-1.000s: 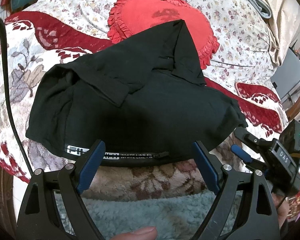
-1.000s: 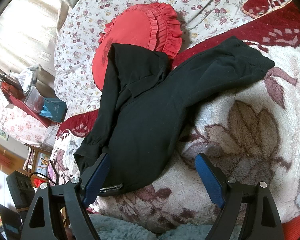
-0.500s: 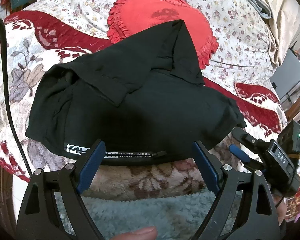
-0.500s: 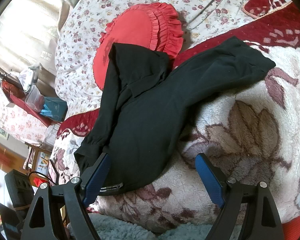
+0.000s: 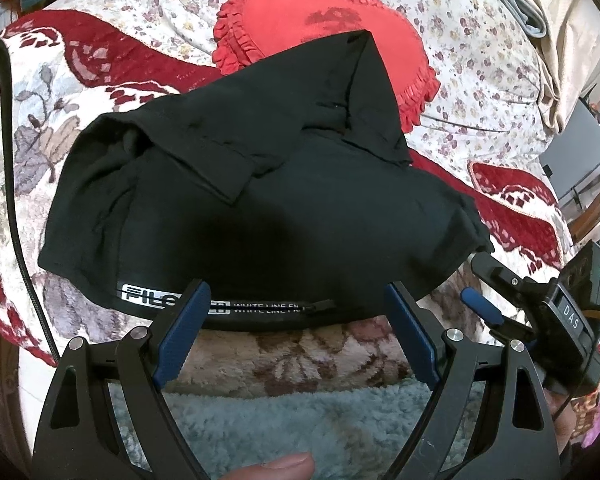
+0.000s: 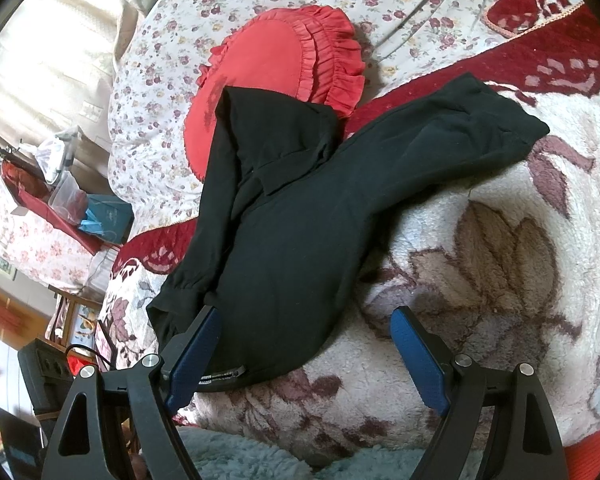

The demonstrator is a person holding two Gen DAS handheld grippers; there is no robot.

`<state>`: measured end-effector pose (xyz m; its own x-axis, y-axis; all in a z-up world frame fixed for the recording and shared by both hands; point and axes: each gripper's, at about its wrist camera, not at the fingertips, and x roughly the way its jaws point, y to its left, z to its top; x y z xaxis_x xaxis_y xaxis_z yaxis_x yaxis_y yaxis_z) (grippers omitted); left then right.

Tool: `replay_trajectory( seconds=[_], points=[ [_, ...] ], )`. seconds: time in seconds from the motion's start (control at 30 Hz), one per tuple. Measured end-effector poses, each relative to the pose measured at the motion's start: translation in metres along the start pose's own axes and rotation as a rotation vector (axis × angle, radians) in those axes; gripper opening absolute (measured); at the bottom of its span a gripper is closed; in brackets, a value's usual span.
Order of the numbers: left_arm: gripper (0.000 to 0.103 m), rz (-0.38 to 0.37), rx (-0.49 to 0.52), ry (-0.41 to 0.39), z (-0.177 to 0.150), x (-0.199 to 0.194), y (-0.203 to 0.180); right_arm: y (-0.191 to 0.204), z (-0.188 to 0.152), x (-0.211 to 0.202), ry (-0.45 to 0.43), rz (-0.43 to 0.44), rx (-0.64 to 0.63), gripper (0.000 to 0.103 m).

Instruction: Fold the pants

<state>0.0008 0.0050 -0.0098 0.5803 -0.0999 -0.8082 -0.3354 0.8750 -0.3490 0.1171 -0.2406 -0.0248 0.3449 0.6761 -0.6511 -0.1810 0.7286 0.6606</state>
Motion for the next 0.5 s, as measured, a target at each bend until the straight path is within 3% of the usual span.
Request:
replay_trajectory(
  seconds=[0.5],
  points=[
    [0.088,-0.015,-0.025,0.012,0.0002,0.0066,0.0023,-0.0003,0.0012,-0.0004,0.003,0.002,-0.003,0.085]
  ],
)
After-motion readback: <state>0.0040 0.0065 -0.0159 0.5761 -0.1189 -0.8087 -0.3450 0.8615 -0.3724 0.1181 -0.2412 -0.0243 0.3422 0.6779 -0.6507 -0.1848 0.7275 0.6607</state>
